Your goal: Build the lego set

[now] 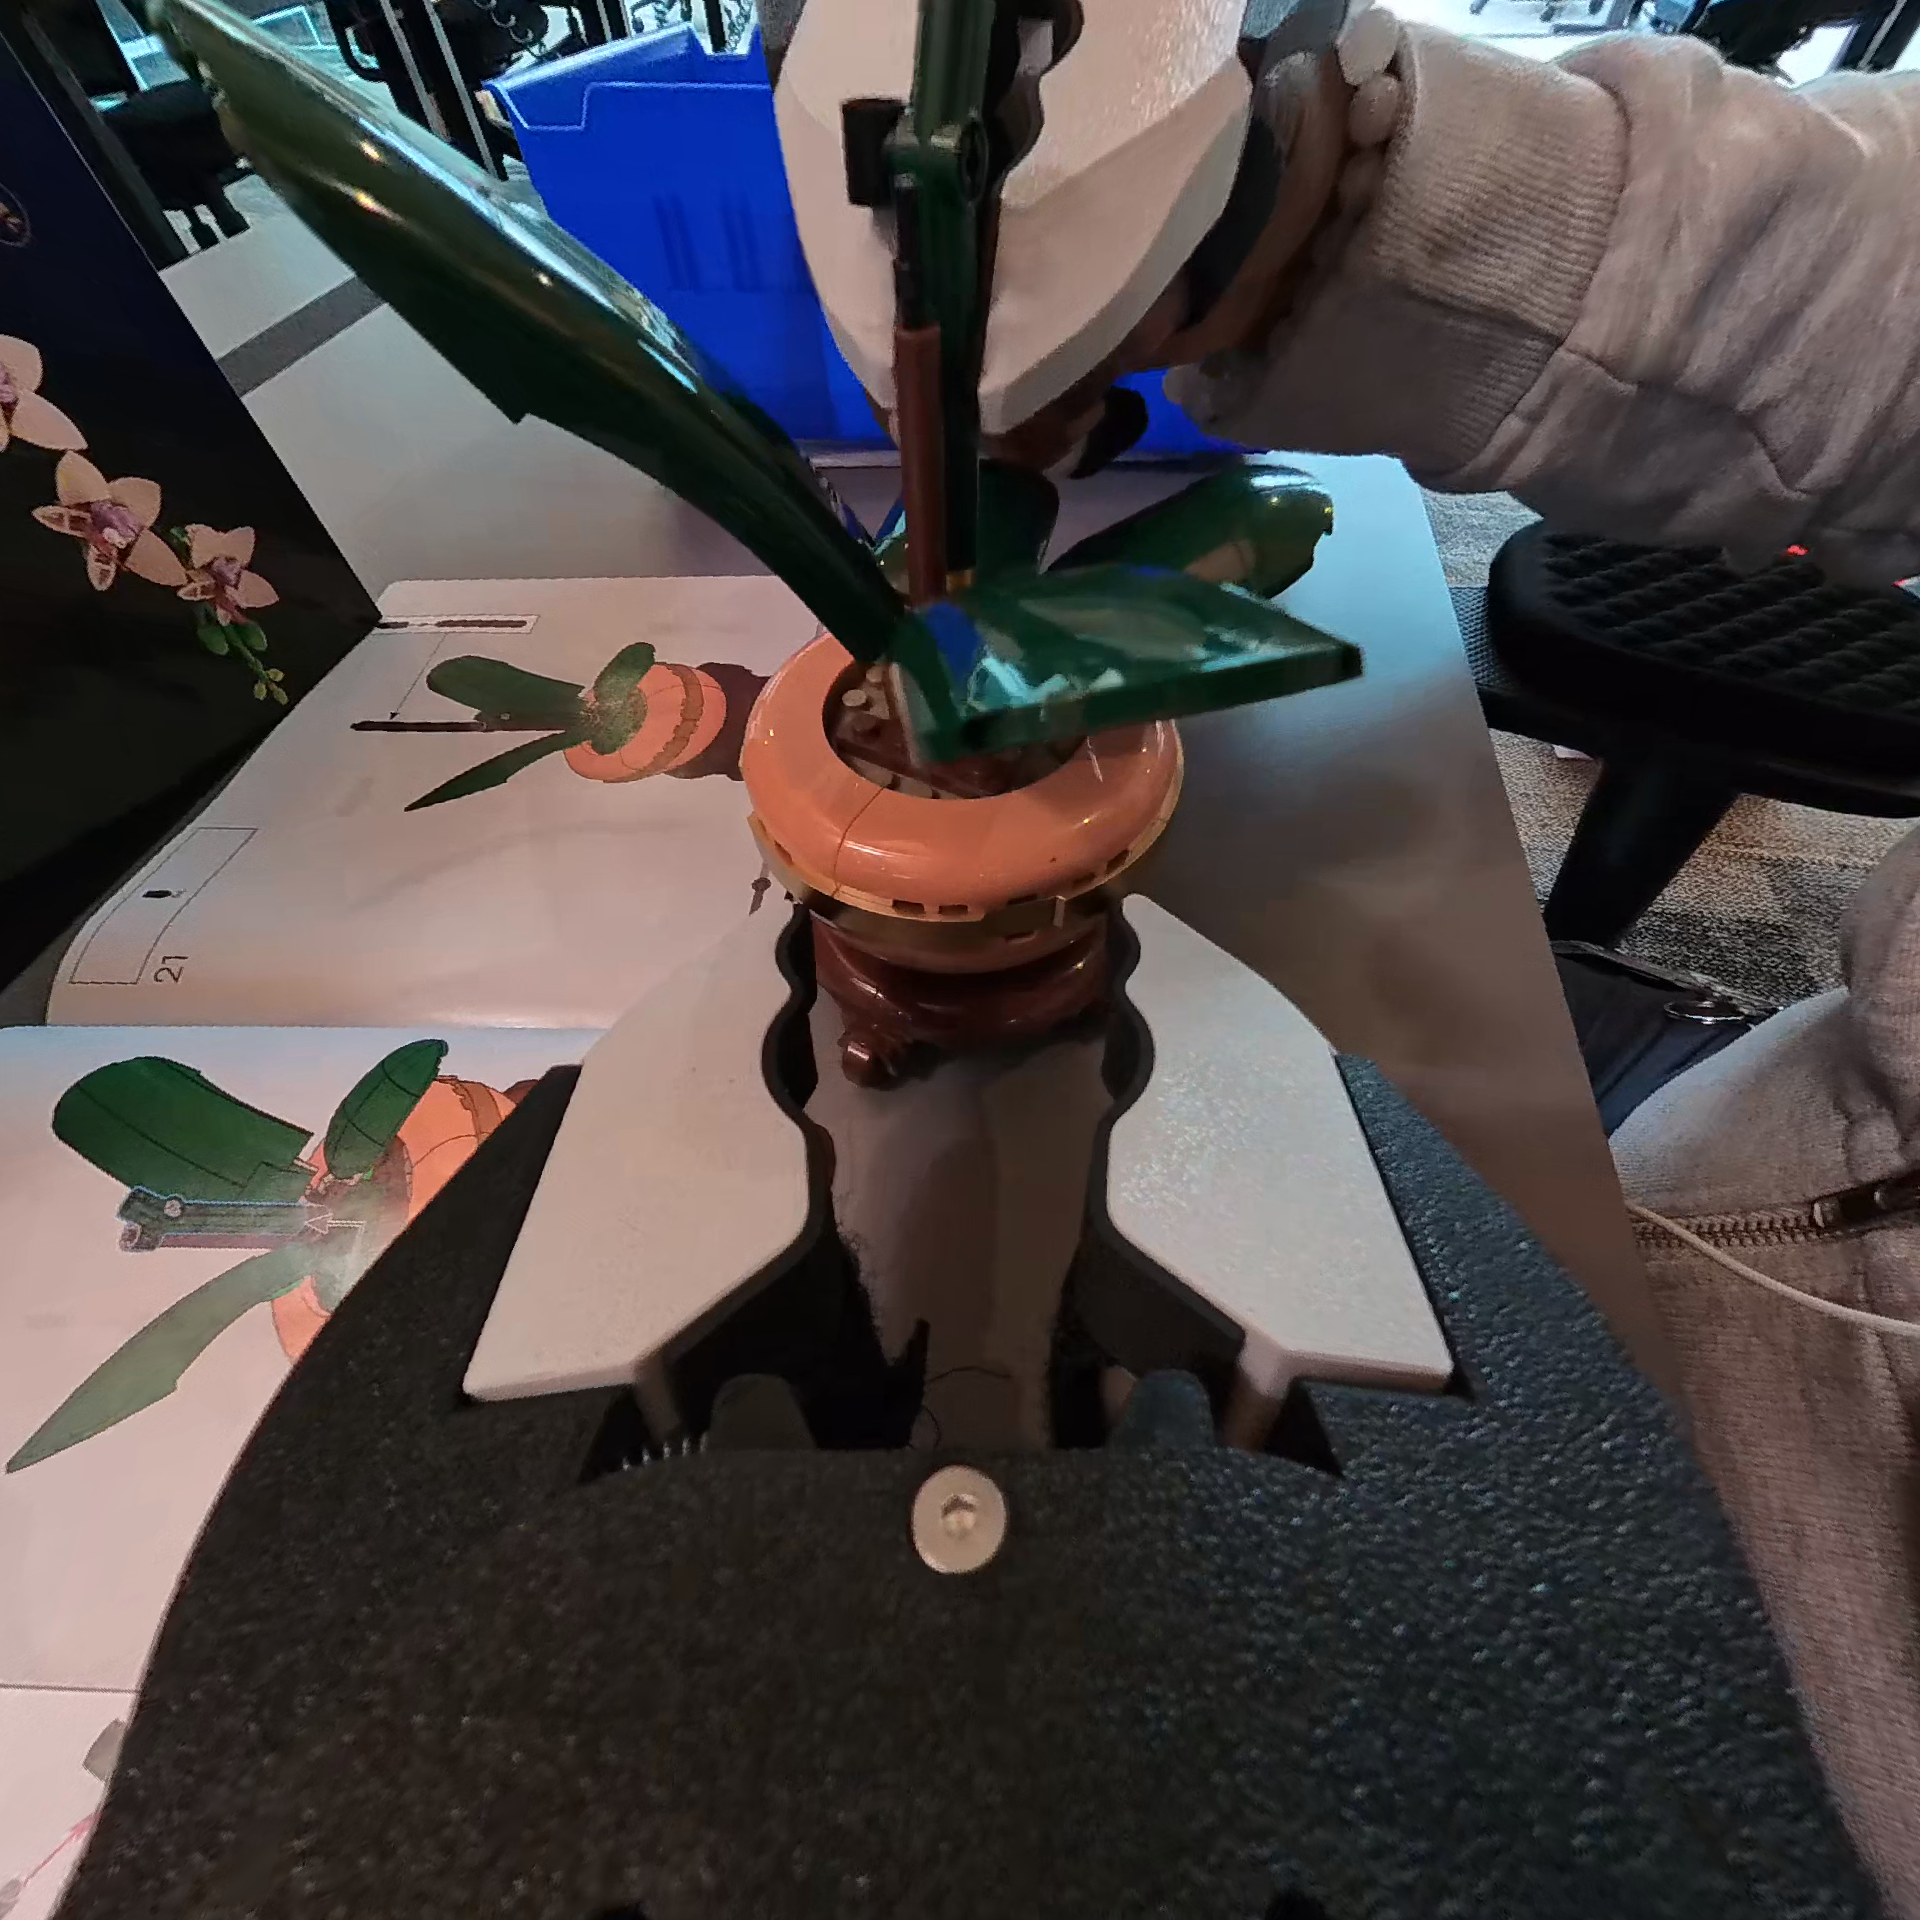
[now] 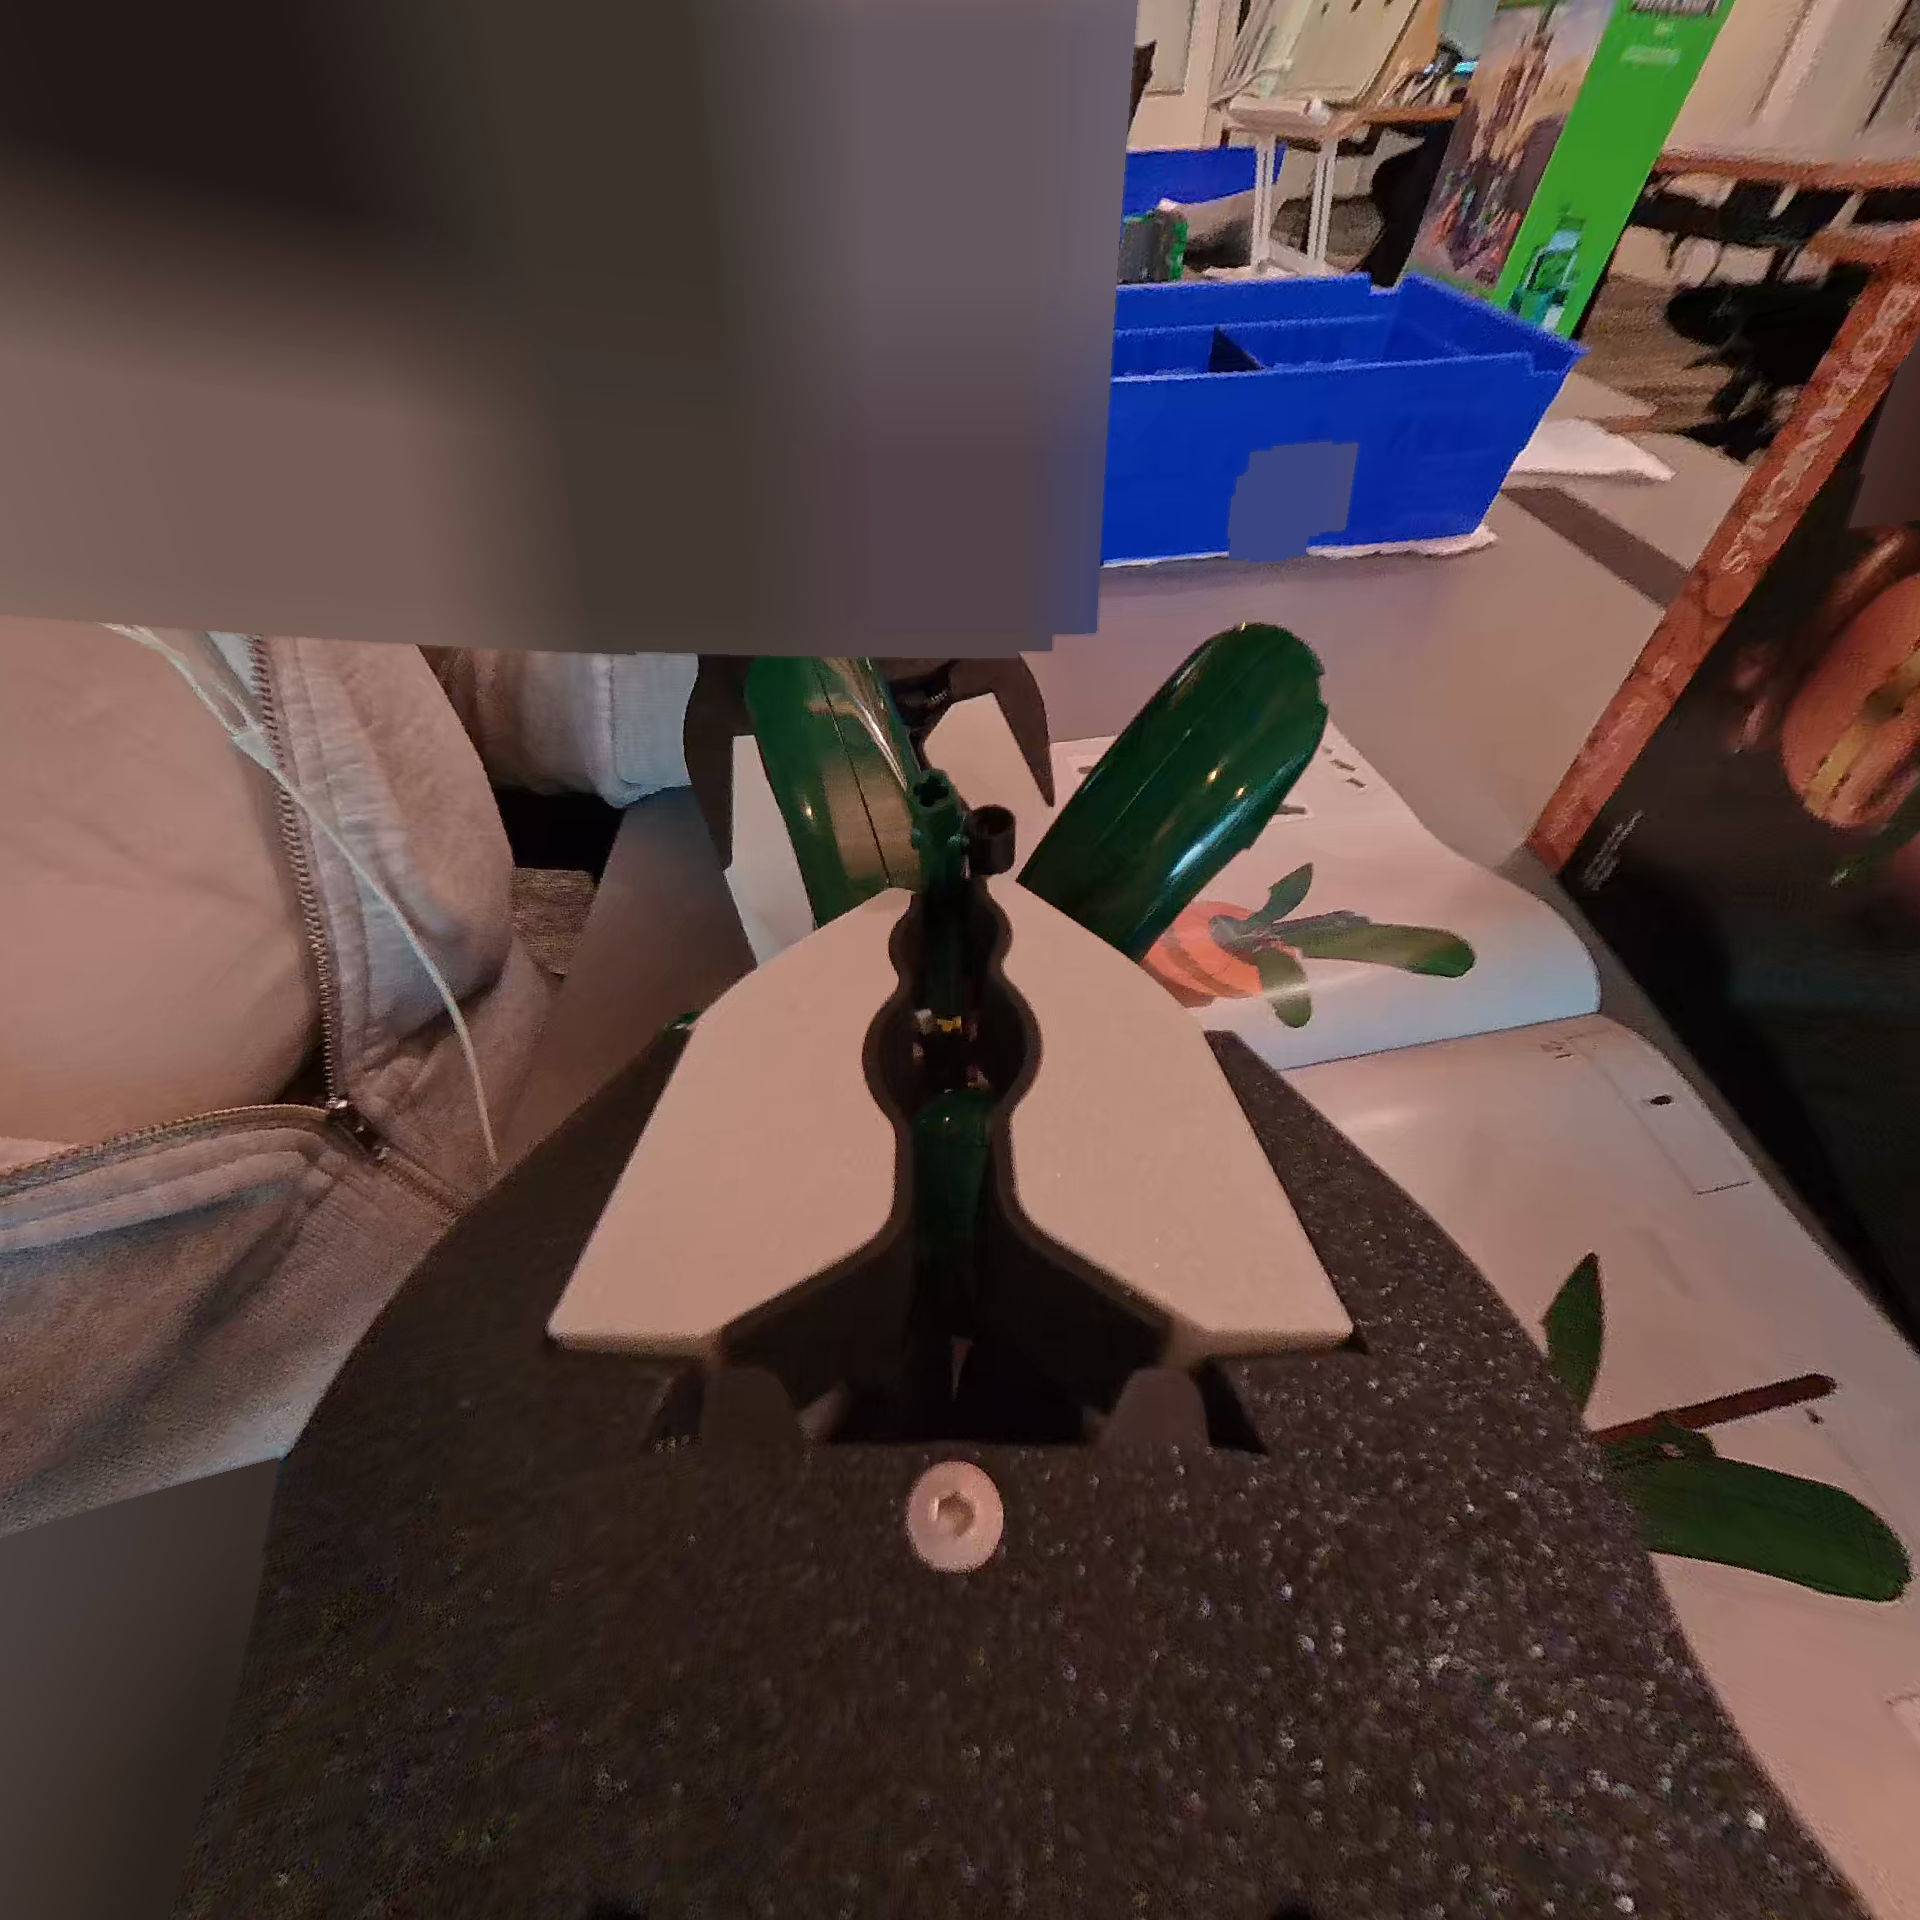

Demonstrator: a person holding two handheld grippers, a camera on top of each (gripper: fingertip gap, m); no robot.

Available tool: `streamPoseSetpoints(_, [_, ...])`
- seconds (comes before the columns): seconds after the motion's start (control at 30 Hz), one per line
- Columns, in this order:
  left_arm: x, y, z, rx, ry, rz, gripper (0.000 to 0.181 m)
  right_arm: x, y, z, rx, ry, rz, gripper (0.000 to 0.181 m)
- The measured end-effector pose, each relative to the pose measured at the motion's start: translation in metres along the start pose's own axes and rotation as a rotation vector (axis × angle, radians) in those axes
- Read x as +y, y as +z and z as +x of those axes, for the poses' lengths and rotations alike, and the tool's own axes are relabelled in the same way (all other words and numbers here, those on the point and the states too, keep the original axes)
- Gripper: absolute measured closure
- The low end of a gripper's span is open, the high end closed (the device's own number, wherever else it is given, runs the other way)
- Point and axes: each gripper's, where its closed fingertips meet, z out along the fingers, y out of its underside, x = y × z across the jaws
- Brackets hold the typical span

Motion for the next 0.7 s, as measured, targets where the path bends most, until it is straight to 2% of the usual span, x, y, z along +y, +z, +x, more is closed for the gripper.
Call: streamPoseSetpoints(0.7, [0.0008,0.001,-0.0011,0.002,0.04,-0.014,0.127,0.0079,0.0039,0.0008,0.024,-0.04,-0.145,0.175])
